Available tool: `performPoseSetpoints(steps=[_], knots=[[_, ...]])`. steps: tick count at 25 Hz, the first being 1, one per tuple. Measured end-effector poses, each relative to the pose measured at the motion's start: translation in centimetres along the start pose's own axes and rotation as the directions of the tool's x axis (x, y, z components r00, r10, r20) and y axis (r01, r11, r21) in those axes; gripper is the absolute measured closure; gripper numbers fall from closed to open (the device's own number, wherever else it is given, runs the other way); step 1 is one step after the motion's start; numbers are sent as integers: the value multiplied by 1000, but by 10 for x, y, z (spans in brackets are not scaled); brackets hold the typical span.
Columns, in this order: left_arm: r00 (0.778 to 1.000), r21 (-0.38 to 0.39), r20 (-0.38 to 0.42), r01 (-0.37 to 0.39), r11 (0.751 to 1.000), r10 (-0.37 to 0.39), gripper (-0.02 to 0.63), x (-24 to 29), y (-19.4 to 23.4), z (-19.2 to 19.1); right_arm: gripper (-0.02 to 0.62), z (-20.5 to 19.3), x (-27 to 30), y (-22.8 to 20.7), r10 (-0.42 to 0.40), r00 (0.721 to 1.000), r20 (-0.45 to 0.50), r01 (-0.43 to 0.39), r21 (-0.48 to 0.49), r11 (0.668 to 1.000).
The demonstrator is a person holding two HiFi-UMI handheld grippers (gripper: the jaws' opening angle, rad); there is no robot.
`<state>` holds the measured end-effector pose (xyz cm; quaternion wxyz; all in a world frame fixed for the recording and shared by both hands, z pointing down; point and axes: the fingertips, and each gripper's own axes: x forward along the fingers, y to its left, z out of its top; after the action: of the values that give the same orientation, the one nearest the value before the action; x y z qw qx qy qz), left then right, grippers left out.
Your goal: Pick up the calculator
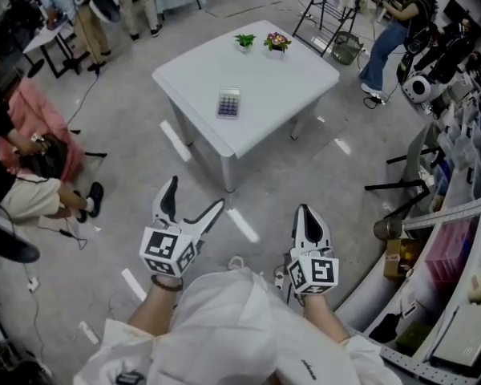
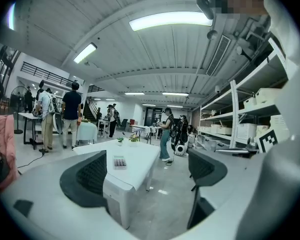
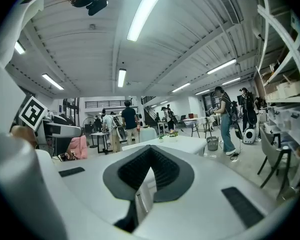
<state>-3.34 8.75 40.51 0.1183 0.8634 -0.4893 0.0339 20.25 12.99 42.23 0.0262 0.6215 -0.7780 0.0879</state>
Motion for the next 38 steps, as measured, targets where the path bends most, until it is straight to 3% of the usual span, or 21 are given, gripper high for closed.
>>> performPoseSetpoints(steps=[7, 14, 28, 38], knots=[[1000, -5, -5, -21, 1000, 21, 117, 11, 17, 1, 578, -2, 21, 2, 12, 1000, -10, -12, 6, 1000], [1000, -9, 13, 10, 1000, -9, 117, 55, 36, 11, 578, 5, 54, -5, -8, 1000, -6, 8, -1, 1000], [997, -22, -16, 71, 997, -71, 117, 182, 116, 39, 578, 31, 196, -9, -32, 999, -12, 32, -16, 999], [994, -55, -75, 75, 996, -79, 118, 242, 165, 32, 578, 33, 272, 0, -54, 998, -40, 54, -14, 998]])
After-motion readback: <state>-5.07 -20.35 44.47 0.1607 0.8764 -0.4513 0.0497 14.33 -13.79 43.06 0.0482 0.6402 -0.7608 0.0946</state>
